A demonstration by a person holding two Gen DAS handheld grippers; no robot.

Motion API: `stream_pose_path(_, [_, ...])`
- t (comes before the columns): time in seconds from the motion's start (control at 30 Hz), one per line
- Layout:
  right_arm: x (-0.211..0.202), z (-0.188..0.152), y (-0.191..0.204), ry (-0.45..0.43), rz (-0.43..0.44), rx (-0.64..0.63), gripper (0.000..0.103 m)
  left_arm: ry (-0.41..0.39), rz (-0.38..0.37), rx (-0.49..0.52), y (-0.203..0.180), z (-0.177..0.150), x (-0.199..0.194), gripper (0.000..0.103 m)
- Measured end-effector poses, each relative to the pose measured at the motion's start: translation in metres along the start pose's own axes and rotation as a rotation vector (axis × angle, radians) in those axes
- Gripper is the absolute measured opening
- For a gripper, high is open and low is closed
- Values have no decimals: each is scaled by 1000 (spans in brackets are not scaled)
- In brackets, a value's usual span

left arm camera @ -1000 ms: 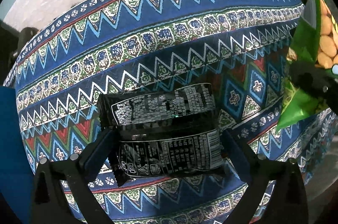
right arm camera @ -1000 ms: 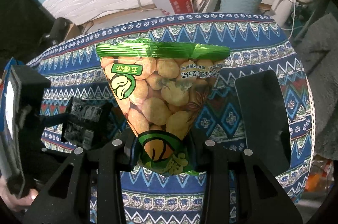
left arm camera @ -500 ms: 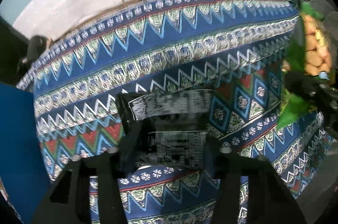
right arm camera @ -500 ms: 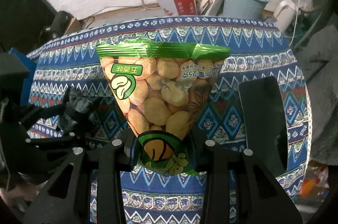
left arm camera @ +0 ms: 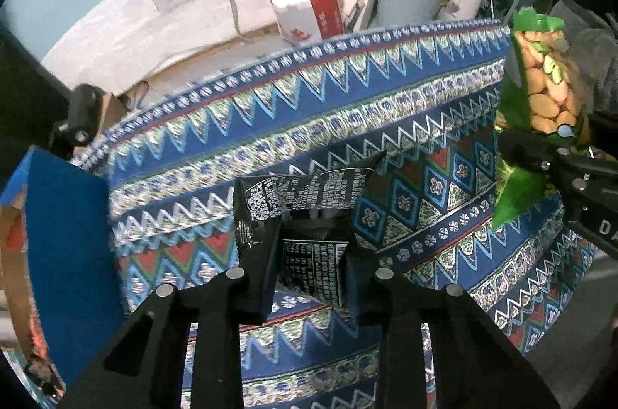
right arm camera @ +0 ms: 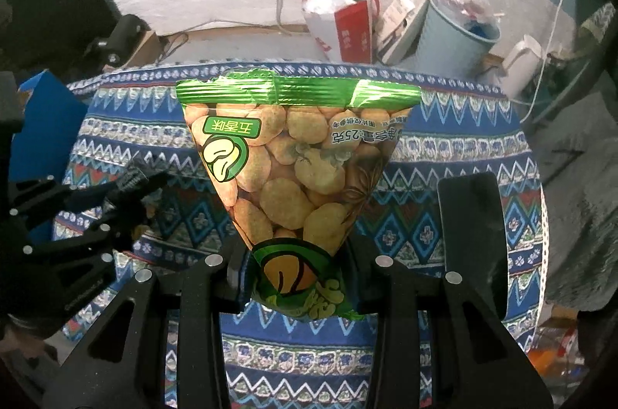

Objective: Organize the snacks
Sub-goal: 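Carry the peanut bag with the right tool while the left tool carries the black bag over the box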

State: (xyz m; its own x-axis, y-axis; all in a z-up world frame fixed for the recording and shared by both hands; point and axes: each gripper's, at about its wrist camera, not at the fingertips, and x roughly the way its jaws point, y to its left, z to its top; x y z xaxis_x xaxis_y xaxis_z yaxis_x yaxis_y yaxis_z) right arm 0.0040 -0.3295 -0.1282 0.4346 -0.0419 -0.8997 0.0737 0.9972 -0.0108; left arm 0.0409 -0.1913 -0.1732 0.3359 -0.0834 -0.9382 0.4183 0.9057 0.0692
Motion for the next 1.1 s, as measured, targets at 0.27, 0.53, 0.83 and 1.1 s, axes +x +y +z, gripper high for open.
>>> stream_pose_path(0.27, [-20, 4, 21, -40, -2, -54, 35, -68, 12, -8, 25, -7, -30, 29])
stream_pose_path(0.53, [-41, 7, 46, -90, -4, -117, 35, -133, 25, -38, 52, -22, -67, 29])
stream_pose_path(0.83, [-65, 13, 74, -145, 21, -182, 35, -222, 46, -52, 73, -33, -109, 29])
stream_pose_path(1.1, [-80, 20, 107, -177, 49, -232, 35, -287, 68, -59, 94, -45, -139, 29])
